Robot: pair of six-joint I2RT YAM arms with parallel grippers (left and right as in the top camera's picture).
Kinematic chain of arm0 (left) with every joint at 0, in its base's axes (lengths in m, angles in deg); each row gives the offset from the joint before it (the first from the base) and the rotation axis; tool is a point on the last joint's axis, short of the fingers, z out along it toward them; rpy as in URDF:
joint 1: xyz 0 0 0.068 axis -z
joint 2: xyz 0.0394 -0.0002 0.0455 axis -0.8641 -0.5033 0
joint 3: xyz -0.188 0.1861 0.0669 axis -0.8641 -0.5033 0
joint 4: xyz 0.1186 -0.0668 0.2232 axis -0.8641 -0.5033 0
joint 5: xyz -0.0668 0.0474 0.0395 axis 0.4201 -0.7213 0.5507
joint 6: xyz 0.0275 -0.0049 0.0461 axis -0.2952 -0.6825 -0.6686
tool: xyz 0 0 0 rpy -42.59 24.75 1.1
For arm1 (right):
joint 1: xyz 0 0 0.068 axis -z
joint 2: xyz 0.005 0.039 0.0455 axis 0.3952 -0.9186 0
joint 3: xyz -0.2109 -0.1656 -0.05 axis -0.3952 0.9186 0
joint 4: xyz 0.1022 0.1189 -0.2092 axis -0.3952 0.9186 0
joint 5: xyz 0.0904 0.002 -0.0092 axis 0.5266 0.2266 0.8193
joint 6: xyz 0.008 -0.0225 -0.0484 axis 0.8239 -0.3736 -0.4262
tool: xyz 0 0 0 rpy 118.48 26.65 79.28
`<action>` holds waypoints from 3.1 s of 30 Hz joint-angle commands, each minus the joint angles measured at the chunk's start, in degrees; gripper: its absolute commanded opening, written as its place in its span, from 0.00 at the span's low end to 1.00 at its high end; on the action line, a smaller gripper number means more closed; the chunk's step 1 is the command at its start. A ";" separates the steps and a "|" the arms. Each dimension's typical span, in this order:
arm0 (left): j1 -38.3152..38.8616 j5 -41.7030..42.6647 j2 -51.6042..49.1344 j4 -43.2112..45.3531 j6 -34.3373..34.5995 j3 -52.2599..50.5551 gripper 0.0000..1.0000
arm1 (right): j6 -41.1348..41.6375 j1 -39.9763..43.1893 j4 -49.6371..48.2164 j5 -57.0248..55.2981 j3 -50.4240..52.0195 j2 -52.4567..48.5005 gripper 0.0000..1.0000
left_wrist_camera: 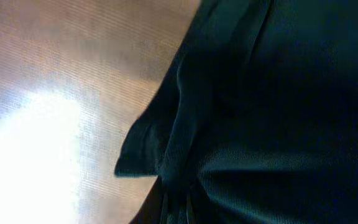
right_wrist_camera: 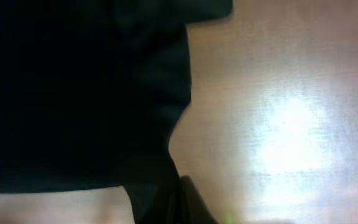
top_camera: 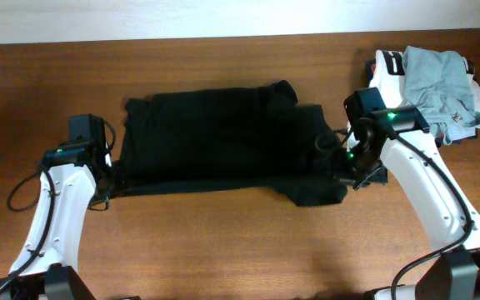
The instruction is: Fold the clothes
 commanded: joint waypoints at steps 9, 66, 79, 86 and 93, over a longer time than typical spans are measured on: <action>-0.98 -4.31 0.39 8.68 -0.92 0.87 0.00 | 0.20 0.72 -10.84 -2.73 -0.79 -4.44 0.04; -0.98 -3.58 -3.17 15.56 -9.88 49.07 0.00 | -16.70 0.63 -8.72 -12.07 -68.94 -14.12 0.04; 1.70 6.05 -3.43 18.58 -9.68 56.68 0.00 | -24.24 0.66 -32.63 -12.07 -68.94 -19.30 0.04; 3.15 5.68 -0.68 2.89 -9.75 57.48 0.00 | -24.20 1.38 -26.03 -12.02 -68.94 -19.74 0.04; 2.73 5.20 -0.68 -1.18 -9.92 57.48 0.00 | -24.20 2.58 -19.47 -12.04 -68.96 -19.17 0.04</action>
